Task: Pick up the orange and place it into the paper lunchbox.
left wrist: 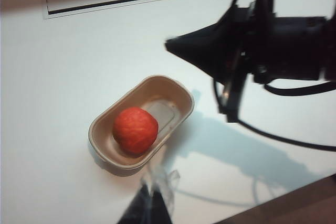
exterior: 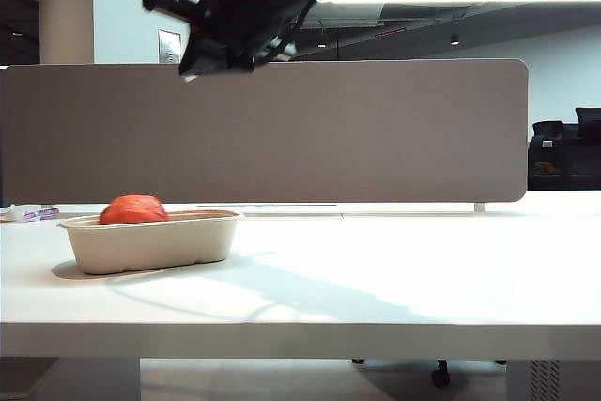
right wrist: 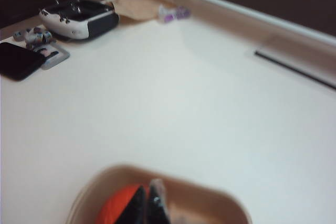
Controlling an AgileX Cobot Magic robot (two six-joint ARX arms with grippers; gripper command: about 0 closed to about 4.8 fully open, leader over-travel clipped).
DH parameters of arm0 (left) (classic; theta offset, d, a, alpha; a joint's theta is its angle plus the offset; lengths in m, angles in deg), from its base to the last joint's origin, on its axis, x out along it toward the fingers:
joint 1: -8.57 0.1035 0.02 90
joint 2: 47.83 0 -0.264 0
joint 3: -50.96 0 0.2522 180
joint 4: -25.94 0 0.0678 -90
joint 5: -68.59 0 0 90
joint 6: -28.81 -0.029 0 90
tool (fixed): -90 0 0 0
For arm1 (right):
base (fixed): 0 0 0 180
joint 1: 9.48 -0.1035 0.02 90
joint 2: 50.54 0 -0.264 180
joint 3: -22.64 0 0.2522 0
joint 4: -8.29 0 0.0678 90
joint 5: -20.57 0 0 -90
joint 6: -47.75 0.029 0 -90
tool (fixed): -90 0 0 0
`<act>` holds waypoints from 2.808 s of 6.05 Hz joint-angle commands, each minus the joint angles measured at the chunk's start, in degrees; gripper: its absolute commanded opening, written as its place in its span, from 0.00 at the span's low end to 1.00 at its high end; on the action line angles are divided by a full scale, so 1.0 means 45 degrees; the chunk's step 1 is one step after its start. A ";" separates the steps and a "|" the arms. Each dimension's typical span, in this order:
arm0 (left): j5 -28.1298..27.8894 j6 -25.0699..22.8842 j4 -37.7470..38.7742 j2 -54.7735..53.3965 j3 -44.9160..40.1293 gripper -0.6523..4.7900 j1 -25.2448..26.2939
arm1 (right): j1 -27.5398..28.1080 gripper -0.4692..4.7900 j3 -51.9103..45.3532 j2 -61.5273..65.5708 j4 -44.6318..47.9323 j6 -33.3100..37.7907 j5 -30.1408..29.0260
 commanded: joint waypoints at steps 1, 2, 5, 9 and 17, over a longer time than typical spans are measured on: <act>-0.0034 -0.0015 -0.0233 0.0024 0.0063 0.11 0.0000 | -0.0005 0.08 0.0029 -0.1370 -0.3696 0.0024 -0.0005; 0.0005 -0.0019 -0.0219 0.0024 0.0063 0.11 0.0000 | -0.0015 0.08 0.0029 -0.2098 -0.5911 0.0063 0.0000; 0.0005 -0.0019 -0.0223 0.0024 0.0063 0.11 0.0000 | -0.0010 0.08 0.0005 -0.3264 -0.8903 0.0087 0.0466; -0.0709 0.0568 -0.8986 0.9976 -1.3206 0.11 0.0005 | -0.0005 0.08 -1.2157 -1.8846 -0.8019 0.0136 0.5323; -0.0753 -0.0432 -1.1098 1.0627 -1.4902 0.11 0.3764 | -0.0005 0.08 -1.2157 -1.8850 -0.8034 0.0136 0.5328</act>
